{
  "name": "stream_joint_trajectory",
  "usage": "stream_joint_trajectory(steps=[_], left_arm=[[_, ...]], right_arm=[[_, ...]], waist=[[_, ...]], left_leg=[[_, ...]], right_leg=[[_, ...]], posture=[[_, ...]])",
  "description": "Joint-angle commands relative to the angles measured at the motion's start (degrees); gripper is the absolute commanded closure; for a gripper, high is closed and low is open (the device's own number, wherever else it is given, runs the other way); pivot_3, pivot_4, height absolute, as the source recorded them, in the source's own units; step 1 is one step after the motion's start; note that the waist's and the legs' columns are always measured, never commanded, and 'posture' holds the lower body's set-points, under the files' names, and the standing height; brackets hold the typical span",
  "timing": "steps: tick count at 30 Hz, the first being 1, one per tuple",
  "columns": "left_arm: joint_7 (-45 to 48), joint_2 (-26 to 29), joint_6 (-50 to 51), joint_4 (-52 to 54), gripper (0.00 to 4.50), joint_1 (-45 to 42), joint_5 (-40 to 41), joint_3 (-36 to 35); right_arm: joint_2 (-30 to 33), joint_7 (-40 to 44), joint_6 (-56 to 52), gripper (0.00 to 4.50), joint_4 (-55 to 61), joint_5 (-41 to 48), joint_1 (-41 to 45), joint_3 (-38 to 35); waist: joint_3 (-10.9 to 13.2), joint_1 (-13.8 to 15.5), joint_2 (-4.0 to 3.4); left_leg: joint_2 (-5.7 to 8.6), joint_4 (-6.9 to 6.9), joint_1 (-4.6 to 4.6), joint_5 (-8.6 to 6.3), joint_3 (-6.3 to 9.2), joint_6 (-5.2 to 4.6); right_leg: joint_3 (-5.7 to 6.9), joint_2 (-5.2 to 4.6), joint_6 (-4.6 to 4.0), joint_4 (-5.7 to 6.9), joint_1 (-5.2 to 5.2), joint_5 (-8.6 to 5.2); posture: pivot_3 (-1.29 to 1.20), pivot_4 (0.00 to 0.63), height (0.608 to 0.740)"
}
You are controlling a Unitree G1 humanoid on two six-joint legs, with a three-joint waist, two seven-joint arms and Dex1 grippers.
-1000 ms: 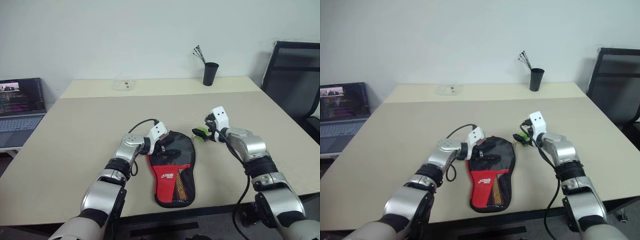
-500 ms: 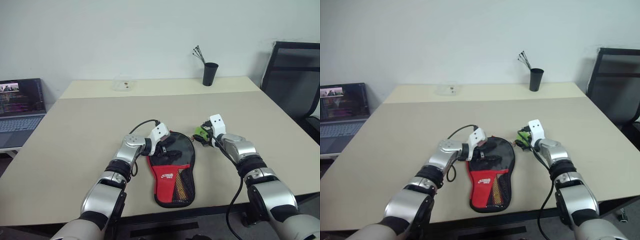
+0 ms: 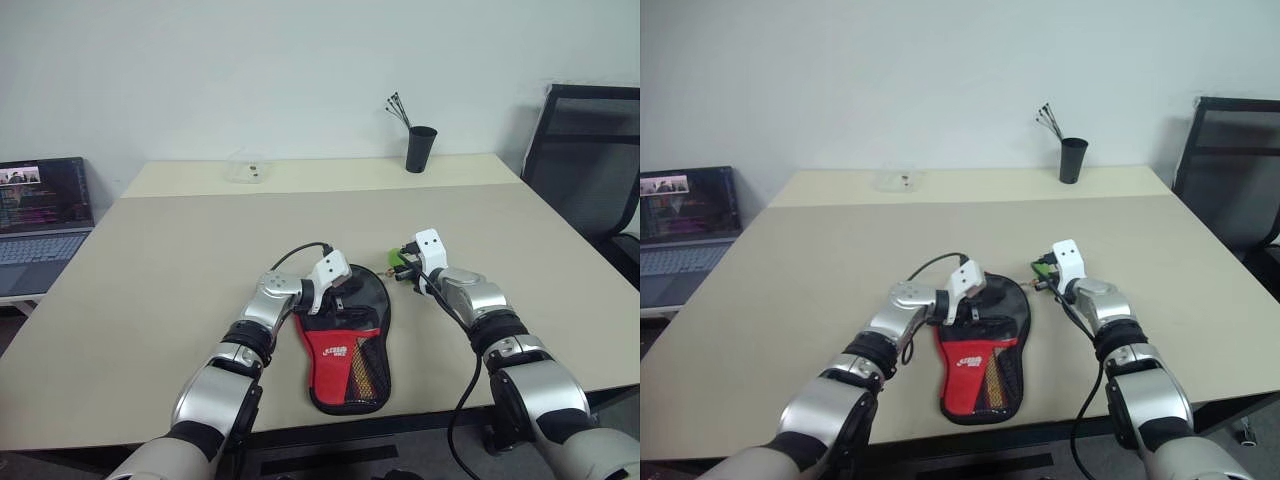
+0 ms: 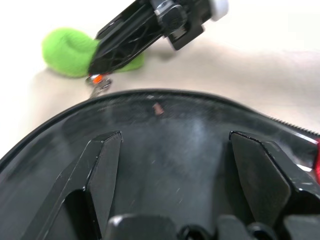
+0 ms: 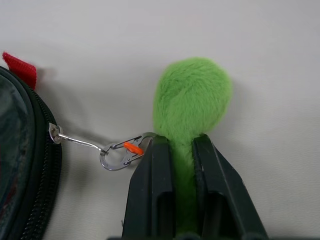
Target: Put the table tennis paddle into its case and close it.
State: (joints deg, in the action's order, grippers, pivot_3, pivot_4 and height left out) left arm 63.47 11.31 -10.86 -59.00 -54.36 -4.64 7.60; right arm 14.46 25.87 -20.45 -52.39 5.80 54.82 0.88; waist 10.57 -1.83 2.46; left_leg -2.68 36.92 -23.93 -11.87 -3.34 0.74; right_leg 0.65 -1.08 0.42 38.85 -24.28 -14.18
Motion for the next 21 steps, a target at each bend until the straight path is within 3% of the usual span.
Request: stream_joint_trajectory(steps=[1,5,11,21], left_arm=[[0.22,-0.25,-1.37,-1.87,0.74,0.74,-0.82,1.46],[0.15,-0.42,-1.78,-2.53,0.74,1.34,-0.79,1.84],[-0.52,-1.10,-2.07,-3.51,0.74,1.16,-1.01,2.08],[-1.97,-3.85,-2.32,-5.38,0.74,-0.22,-1.56,2.67]], right_arm=[[1.33,-0.67,-1.84,4.43,4.44,0.65,-1.64,-2.02],[3.45,0.45,-6.32,4.43,13.24,0.94,-6.21,-2.44],[8.44,3.31,-18.37,4.43,35.28,2.90,-16.28,-2.02],[16.21,6.53,-41.20,4.44,71.17,12.46,-31.71,-3.99]], waist=[[-0.01,0.02,-0.01],[-0.03,0.18,-0.04],[-0.08,0.39,-0.12],[-0.26,1.72,-0.34]], left_leg=[[0.00,0.00,0.00,0.00,0.00,0.00],[0.00,-0.01,0.00,0.00,0.01,0.00],[0.03,-0.01,0.02,0.00,0.05,0.00],[0.07,-0.01,-0.01,-0.01,0.09,0.00]], right_leg=[[0.00,0.00,0.00,0.00,0.00,0.00],[0.00,-0.01,0.00,-0.01,0.01,0.00],[0.04,-0.04,0.01,-0.09,0.09,-0.01],[0.16,-0.05,0.03,-0.25,0.17,-0.02]], posture=[[0.00,0.150,0.740],[0.00,0.150,0.740],[0.00,0.150,0.740],[0.00,0.150,0.740]])
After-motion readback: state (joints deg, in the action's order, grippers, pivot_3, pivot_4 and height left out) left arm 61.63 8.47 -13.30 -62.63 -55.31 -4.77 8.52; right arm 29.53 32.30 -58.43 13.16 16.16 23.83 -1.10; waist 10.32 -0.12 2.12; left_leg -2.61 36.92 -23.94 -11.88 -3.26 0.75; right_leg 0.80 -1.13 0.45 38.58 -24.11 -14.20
